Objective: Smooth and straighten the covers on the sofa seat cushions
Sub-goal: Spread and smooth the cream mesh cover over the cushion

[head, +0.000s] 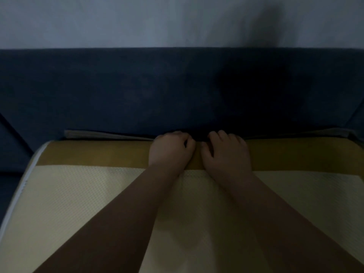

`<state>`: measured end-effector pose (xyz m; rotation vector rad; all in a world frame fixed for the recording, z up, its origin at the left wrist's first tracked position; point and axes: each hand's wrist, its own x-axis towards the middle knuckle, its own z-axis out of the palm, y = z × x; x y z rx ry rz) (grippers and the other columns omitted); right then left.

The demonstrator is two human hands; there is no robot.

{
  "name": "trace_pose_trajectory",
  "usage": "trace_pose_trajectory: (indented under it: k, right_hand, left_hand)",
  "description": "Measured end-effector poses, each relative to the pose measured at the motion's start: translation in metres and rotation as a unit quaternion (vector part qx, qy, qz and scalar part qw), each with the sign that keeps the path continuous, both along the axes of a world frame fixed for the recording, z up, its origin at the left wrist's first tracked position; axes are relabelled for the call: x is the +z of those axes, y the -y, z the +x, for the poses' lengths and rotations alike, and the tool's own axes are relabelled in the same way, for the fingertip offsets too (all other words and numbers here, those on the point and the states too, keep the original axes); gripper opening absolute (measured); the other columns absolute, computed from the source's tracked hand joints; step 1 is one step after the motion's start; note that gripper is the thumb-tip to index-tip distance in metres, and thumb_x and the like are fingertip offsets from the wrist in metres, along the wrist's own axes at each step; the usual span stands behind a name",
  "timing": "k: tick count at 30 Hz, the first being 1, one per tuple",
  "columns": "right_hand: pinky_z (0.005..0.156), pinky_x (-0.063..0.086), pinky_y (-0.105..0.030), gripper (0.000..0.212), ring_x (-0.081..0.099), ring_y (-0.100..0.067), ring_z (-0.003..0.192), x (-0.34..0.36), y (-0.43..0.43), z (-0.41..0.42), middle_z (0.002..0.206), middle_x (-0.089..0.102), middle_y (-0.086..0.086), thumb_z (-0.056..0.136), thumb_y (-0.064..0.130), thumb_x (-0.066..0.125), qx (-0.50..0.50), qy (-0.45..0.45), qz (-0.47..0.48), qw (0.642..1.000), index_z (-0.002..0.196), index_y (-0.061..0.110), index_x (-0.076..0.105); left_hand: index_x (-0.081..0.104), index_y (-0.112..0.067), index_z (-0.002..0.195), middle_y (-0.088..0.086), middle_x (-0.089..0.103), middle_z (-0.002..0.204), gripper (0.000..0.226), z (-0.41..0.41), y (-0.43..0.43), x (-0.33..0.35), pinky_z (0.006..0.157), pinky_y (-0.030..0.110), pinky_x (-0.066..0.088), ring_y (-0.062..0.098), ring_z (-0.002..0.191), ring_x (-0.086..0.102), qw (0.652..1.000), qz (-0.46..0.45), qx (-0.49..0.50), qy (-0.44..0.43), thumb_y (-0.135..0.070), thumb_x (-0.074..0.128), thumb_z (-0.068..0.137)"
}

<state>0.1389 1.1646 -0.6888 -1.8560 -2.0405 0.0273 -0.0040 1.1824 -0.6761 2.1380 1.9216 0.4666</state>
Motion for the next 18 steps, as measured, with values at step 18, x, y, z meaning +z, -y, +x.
trace_pose_trajectory:
  k: [18]
  right_hand:
    - [0.070, 0.034, -0.034, 0.046, 0.056, -0.026, 0.067, -0.094, 0.024, -0.002, 0.069, 0.060, -0.005, 0.088, 0.044, 0.026, 0.002, 0.012, -0.052, 0.999, 0.068, 0.015, 0.056]
  left_hand:
    - [0.063, -0.020, 0.095, 0.000, 0.063, 0.102, 0.037, 0.004, 0.022, -0.102, 0.072, 0.029, 0.026, 0.018, 0.091, 0.055, 0.995, -0.031, -0.028, -0.088, -0.031, 0.028, 0.101]
